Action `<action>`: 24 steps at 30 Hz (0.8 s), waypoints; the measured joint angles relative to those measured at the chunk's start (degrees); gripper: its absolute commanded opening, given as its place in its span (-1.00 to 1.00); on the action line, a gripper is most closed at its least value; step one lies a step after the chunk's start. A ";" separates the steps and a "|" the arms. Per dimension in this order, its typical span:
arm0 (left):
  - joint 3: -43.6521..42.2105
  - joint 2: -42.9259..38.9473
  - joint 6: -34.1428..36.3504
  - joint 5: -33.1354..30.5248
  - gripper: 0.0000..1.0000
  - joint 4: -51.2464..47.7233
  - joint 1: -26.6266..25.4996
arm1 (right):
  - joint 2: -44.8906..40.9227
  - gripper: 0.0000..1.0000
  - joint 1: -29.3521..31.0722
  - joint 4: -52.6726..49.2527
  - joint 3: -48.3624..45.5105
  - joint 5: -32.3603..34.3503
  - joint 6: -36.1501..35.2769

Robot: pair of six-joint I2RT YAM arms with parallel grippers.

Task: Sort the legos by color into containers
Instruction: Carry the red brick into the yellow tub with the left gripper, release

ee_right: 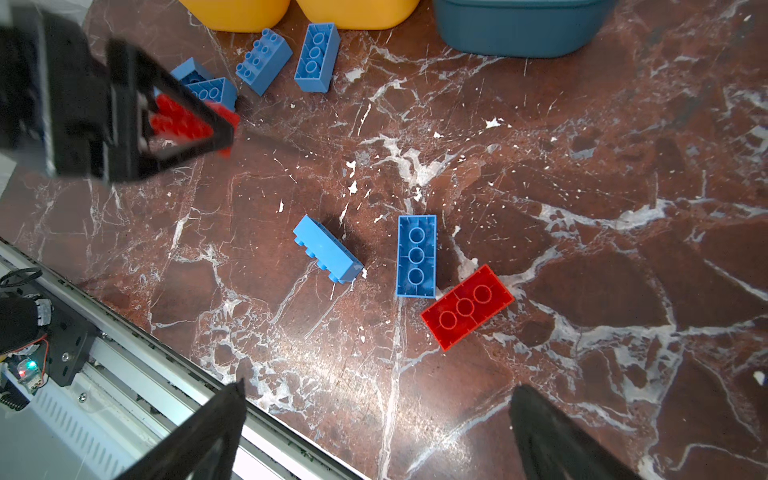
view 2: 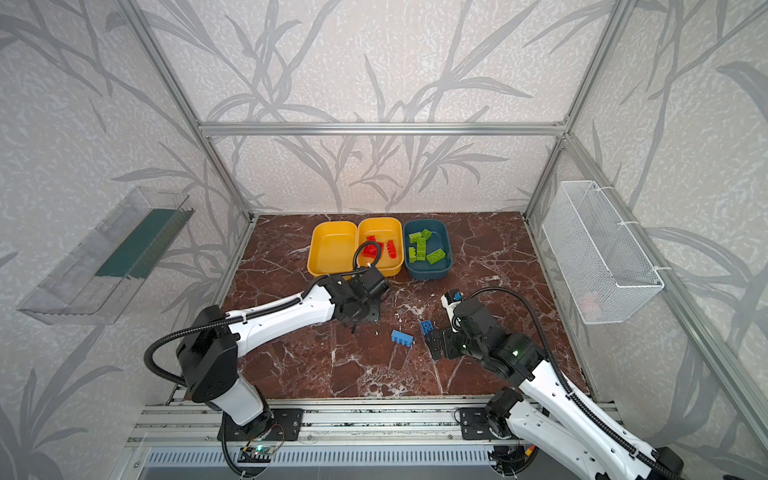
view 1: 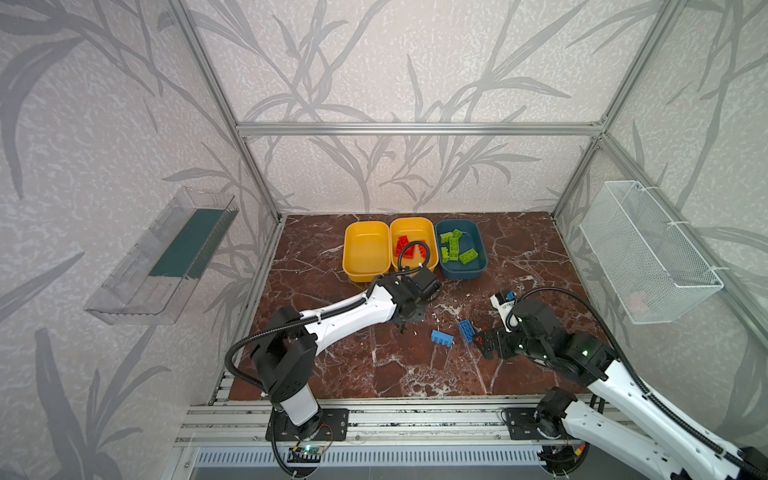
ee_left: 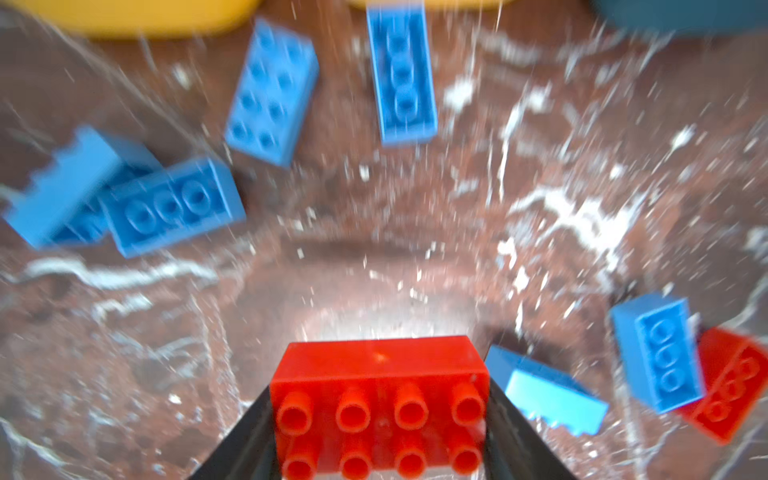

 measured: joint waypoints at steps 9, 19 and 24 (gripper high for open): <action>24.79 15.41 8.70 1.75 -0.36 -2.82 10.51 | 1.86 0.98 0.00 0.92 1.86 1.75 -0.13; 59.23 40.65 13.20 5.88 0.53 -9.92 15.13 | 6.03 0.98 -0.79 1.01 2.60 3.61 -0.35; 71.69 48.96 14.82 9.25 0.92 -12.63 15.69 | 6.75 0.98 -1.86 1.51 3.89 4.28 -0.39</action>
